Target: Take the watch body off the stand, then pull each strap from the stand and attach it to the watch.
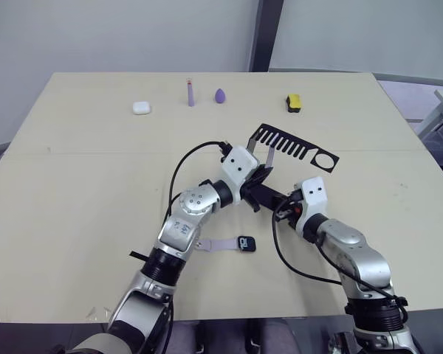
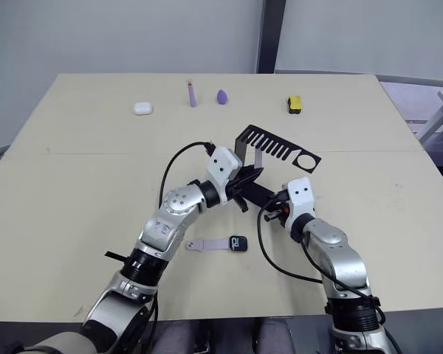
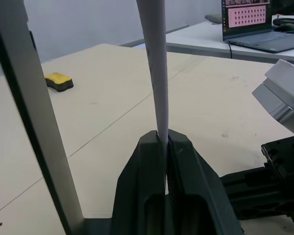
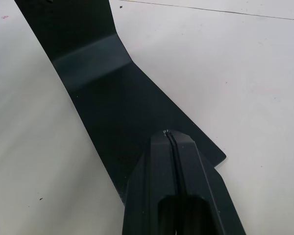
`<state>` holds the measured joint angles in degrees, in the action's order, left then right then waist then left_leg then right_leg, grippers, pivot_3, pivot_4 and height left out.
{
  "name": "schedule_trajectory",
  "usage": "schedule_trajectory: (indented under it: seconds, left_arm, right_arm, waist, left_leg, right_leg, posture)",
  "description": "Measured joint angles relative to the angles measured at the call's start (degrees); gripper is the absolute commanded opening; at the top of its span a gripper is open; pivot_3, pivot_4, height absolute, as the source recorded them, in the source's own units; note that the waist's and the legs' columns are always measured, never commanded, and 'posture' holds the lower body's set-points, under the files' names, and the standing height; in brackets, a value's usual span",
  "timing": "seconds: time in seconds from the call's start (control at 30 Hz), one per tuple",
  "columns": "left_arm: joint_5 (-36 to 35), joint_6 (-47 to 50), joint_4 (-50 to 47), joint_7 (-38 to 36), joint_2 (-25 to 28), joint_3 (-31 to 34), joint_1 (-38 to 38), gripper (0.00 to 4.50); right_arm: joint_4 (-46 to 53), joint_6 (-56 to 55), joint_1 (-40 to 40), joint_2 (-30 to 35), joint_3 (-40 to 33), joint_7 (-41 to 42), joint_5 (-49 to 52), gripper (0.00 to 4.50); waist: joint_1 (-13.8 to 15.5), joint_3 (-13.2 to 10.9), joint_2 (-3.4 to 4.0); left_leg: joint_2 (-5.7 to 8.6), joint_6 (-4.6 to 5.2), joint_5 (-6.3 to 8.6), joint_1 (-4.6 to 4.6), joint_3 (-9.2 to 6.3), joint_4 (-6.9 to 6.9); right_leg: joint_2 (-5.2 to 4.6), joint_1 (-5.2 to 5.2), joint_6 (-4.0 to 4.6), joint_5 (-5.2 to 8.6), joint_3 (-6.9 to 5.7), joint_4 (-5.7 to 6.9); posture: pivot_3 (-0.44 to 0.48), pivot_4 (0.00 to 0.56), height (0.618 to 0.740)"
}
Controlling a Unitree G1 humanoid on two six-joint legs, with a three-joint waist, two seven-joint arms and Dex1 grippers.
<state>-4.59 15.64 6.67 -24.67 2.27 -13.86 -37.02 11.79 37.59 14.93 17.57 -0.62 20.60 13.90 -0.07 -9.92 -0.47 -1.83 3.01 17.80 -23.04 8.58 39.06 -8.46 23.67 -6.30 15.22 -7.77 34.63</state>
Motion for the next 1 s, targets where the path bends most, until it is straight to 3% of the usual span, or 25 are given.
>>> schedule_trajectory:
  seconds: [0.27,0.67,1.0]
  left_arm:
    - [-3.32,-1.76,-0.43,-3.04,-0.56,2.60,-0.64,0.09]
    - [-17.88,3.03,-8.66,-26.33,14.39,5.55,2.13,0.09]
    - [-11.21,-3.79,-0.37,-21.42,8.84,4.08,-2.54,0.09]
  right_arm:
    - [-0.04,0.13,0.25,-0.01,0.03,0.00,0.01,0.00]
    - [2.35,0.51,0.11,2.02,-0.09,0.00,-0.55,0.00]
    - [2.05,3.97,0.56,1.22,-1.12,0.00,-0.22,0.00]
  waist:
    - [-0.03,0.00,0.00]
    - [-0.13,-0.06,0.09]
    - [-0.22,-0.06,0.09]
  left_leg:
    - [0.00,0.00,0.00,-0.01,0.00,0.00]
    - [-0.02,-0.04,0.00,-0.06,0.00,-0.01]
    - [0.00,-0.01,-0.01,-0.10,0.00,-0.03]
  right_leg:
    - [0.00,0.01,0.00,0.00,-0.01,0.00]
    - [0.03,0.06,0.02,0.01,-0.01,-0.01]
    - [0.06,0.07,-0.01,0.00,-0.02,-0.04]
  posture:
    - [0.000,0.150,0.740]
    - [0.000,0.150,0.740]
    - [0.000,0.150,0.740]
